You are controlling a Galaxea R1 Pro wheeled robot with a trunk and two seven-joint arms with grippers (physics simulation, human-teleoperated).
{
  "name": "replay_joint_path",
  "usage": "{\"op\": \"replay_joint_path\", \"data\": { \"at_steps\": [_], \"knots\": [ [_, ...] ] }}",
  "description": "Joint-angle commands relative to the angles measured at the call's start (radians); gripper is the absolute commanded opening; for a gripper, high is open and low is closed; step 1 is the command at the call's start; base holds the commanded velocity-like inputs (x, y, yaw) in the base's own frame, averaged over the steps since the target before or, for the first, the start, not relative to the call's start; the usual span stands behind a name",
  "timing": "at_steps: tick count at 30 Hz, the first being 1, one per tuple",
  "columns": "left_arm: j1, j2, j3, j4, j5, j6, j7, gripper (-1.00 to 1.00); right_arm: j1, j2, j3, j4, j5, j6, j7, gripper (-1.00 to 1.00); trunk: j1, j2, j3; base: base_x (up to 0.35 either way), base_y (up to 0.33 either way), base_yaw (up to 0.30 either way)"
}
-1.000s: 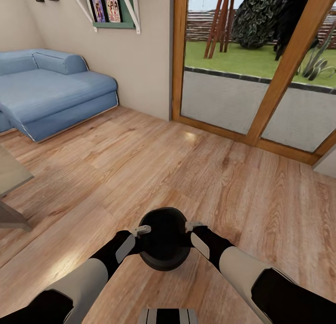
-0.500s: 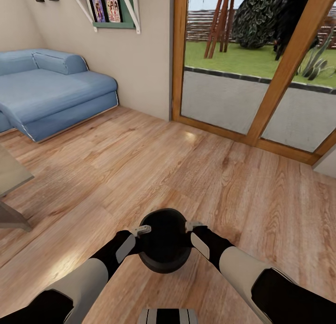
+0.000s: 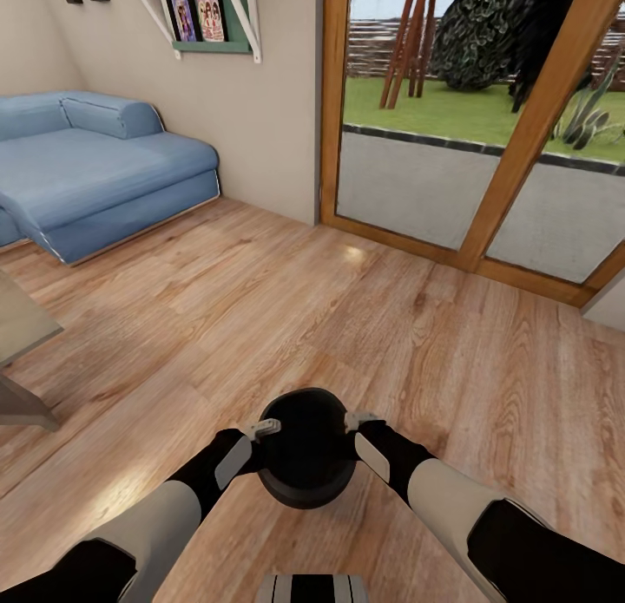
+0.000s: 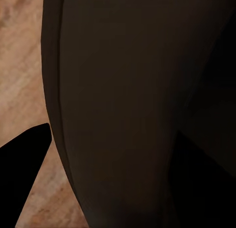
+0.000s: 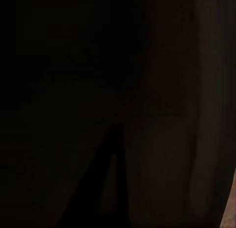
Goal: Place each of the two pumpkins and all three candles from the living room inside a cabinet in the living room (use any cabinet), then make sure every cabinet is closed, and position the cauldron so it is next to a table in the living room.
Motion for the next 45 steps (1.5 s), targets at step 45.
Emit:
{"op": "replay_joint_path", "data": {
  "at_steps": [45],
  "knots": [
    [0.0,0.001,-0.009,-0.002,-0.003,0.003,0.011,-1.0,0.0,-0.001,0.009,-0.001,-0.014,0.001,-0.003,-1.0,0.0,0.0,0.037,0.0,0.0,0.0]
  ]
}}
